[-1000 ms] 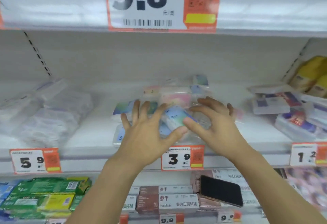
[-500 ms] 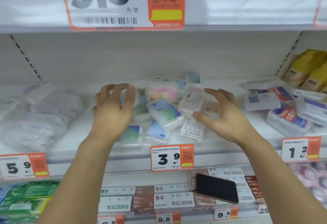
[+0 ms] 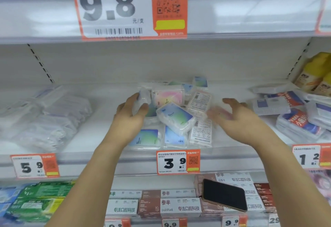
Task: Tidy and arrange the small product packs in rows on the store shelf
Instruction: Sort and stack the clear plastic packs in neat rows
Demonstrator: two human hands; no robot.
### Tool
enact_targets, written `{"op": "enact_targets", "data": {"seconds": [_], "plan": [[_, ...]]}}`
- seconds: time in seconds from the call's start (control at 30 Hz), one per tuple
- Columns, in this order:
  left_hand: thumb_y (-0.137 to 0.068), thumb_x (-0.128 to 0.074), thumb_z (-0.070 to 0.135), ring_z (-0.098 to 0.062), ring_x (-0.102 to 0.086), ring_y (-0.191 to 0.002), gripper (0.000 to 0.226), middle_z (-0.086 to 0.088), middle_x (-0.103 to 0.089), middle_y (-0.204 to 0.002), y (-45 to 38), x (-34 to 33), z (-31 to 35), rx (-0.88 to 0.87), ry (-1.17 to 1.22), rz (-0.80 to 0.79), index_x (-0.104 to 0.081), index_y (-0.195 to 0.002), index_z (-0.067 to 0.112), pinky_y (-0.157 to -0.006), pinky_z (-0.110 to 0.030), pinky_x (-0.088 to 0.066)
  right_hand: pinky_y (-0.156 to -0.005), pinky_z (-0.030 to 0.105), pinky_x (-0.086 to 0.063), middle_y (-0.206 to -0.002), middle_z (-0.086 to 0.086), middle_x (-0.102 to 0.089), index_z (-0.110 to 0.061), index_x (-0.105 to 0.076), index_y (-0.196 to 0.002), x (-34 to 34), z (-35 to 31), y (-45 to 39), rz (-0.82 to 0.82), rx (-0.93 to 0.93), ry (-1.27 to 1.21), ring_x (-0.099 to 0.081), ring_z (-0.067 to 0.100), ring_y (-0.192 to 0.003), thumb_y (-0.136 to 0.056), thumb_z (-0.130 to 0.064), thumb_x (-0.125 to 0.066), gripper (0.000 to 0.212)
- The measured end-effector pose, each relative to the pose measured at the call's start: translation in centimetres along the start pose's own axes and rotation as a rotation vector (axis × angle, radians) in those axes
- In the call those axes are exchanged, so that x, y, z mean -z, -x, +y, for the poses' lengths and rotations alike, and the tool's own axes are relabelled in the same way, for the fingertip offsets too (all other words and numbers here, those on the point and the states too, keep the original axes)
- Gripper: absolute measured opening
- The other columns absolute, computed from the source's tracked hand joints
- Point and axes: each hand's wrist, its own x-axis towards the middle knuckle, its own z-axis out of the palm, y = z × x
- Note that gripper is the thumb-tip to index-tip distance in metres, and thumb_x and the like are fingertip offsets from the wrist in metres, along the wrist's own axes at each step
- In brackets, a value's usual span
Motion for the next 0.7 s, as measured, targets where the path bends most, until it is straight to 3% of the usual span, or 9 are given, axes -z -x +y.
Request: {"op": "enact_targets", "data": {"seconds": [0.1,0.2,0.3,0.43,0.57,0.63,0.7], "plan": [[-0.084,-0.042,0.057,-0.023,-0.043,-0.127,0.043,0.011,-0.053,-0.119,-0.5,1.3,-0.5,-0.097,-0.098,0.04,-0.056,-0.123,0.045,-0.108,-0.045,-0.036,-0.097,0.036,-0.043,-0.137,0.011,-0.048,-0.02,-0.051,-0.138,-1.0,-2.3,0.6,0.302,0.164,-0.055,-0.052,0.033,-0.122,-0.086,-0.046,-0.067,0.06],[-0.088,-0.052,0.048,-0.016,-0.043,-0.128,0.027,0.016,-0.055,-0.119,-0.3,3.0,-1.1,-0.184,-0.041,0.089,-0.065,-0.11,0.039,-0.109,-0.035,-0.036,-0.087,0.019,-0.038,-0.118,0.001,-0.055,-0.019,-0.062,-0.121,-2.6,-5.4,2.3,0.442,0.407,-0.172,-0.058,0.023,-0.11,-0.084,-0.031,-0.07,0.04],[-0.092,-0.058,0.031,-0.006,-0.047,-0.117,0.021,0.014,-0.053,-0.114,0.6,5.4,-1.5,-0.255,-0.078,0.166,-0.068,-0.11,0.027,-0.093,-0.018,-0.034,-0.088,0.003,-0.032,-0.113,-0.005,-0.056,-0.02,-0.062,-0.114,-4.9,-8.1,4.3,0.359,0.6,-0.202,-0.054,0.01,-0.106,-0.085,-0.024,-0.069,0.03],[-0.092,-0.058,0.026,0.007,-0.054,-0.094,0.014,0.016,-0.065,-0.102,2.8,10.8,-3.0,-0.347,-0.097,0.294,-0.072,-0.095,0.026,-0.083,-0.007,-0.039,-0.095,0.011,-0.035,-0.114,0.0,-0.056,-0.016,-0.061,-0.116,-8.8,-13.0,6.0,0.161,0.832,-0.175,-0.053,0.011,-0.108,-0.083,-0.02,-0.069,0.035],[-0.092,-0.059,0.026,-0.003,-0.052,-0.092,0.012,0.014,-0.063,-0.095,4.8,16.4,-6.4,-0.273,-0.159,0.493,-0.071,-0.092,0.022,-0.068,-0.026,-0.039,-0.095,0.014,-0.035,-0.12,0.002,-0.051,-0.018,-0.06,-0.122,-12.6,-19.6,6.4,-0.065,0.87,-0.146,-0.052,0.011,-0.11,-0.082,-0.026,-0.071,0.042],[-0.09,-0.06,0.029,-0.014,-0.056,-0.101,0.016,0.009,-0.064,-0.101,5.2,18.7,-8.9,-0.244,-0.236,0.497,-0.071,-0.097,0.02,-0.08,-0.025,-0.037,-0.099,0.017,-0.036,-0.122,0.006,-0.051,-0.019,-0.06,-0.124,-14.7,-22.7,6.1,-0.147,0.875,-0.123,-0.054,0.017,-0.114,-0.082,-0.028,-0.074,0.045],[-0.087,-0.06,0.034,-0.019,-0.054,-0.112,0.026,0.002,-0.062,-0.111,5.3,19.9,-11.3,-0.217,-0.296,0.413,-0.068,-0.107,0.021,-0.09,-0.023,-0.033,-0.105,0.028,-0.039,-0.127,0.007,-0.05,-0.023,-0.058,-0.127,-17.1,-25.1,5.9,-0.219,0.863,-0.068,-0.051,0.022,-0.12,-0.082,-0.039,-0.073,0.05]]}}
